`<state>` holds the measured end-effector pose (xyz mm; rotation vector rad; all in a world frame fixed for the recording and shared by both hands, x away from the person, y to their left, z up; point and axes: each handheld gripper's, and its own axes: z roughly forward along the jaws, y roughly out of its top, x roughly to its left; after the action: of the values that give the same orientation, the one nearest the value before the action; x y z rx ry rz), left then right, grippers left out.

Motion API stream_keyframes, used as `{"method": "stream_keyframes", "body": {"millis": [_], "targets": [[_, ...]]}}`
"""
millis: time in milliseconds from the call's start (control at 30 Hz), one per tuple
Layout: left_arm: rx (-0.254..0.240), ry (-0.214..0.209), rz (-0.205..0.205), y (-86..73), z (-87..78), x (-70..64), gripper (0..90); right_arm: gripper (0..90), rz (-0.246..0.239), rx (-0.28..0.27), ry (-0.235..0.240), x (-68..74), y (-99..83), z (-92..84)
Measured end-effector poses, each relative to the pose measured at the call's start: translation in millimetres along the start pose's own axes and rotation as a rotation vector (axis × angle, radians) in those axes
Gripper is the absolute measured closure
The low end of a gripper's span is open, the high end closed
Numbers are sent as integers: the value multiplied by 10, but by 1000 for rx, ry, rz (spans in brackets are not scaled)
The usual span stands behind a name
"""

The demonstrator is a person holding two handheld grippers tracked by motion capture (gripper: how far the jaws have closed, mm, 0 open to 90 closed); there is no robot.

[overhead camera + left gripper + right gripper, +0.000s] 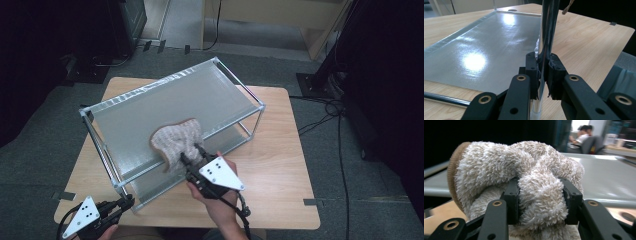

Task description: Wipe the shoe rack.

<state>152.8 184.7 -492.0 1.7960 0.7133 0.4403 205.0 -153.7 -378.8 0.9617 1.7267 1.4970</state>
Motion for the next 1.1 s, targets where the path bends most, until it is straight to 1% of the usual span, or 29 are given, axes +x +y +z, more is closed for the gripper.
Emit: {"method": "stream_keyframes", "body": {"millis": [33, 67, 133, 267, 300, 333, 367, 467, 500, 533, 567, 600, 633, 667, 700, 767, 800, 833, 867, 967, 1067, 1100], "targets": [[0, 0, 1, 0, -1, 1, 814, 581, 10, 0, -16, -61, -1, -2], [1, -2, 1, -1, -1, 0, 814, 582, 19, 1, -43, -166, -2, -5], [-1, -1, 4, -2, 0, 0, 814, 582, 32, 4, -83, -316, 1, -9], [-1, -4, 5, -2, -1, -1, 815, 582, 73, 8, -193, -700, 15, -19], [0, -5, 7, -2, -1, -1, 814, 582, 90, 9, -221, -788, 13, -25], [0, -5, 7, -2, -1, -1, 814, 582, 90, 9, -221, -788, 13, -25], [-1, -5, 6, -3, -1, -1, 815, 583, 114, 5, -293, -979, -12, -42], [-1, -7, 6, -3, 0, -2, 814, 583, 118, 11, -348, -1114, -47, -46], [-1, -7, 7, -3, 0, -3, 815, 584, 122, 12, -380, -1175, -64, -44], [-1, -8, 7, -4, -1, -4, 815, 584, 129, 12, -398, -1213, -72, -43], [-1, -8, 9, -4, -1, -5, 815, 587, 142, 14, -427, -1274, -87, -45], [1, -8, 12, -3, -2, -5, 815, 591, 155, 17, -441, -1301, -98, -49], [1, -8, 11, -3, -2, -5, 815, 594, 183, 24, -445, -1325, -118, -59], [0, -9, 10, -4, -2, -4, 815, 596, 194, 25, -436, -1325, -131, -66], [-1, -10, 9, -5, -1, -3, 815, 597, 194, 26, -420, -1292, -149, -79], [-2, -12, 9, -6, 1, -1, 815, 597, 169, 29, -381, -1186, -177, -99], [-2, -12, 9, -6, 1, -1, 815, 597, 169, 29, -381, -1186, -177, -99], [-2, -13, 11, -5, 3, -1, 815, 597, 147, 33, -331, -1039, -206, -126], [-2, -12, 12, -5, 2, -1, 815, 597, 140, 31, -320, -1005, -210, -134], [-4, -12, 10, -5, 4, -3, 815, 597, 120, 24, -237, -766, -208, -185], [-5, -15, 14, -3, 9, -1, 815, 596, 82, 20, -164, -517, -172, -206], [-6, -16, 13, -4, 13, -4, 815, 596, 64, 20, -127, -394, -156, -204]]}}
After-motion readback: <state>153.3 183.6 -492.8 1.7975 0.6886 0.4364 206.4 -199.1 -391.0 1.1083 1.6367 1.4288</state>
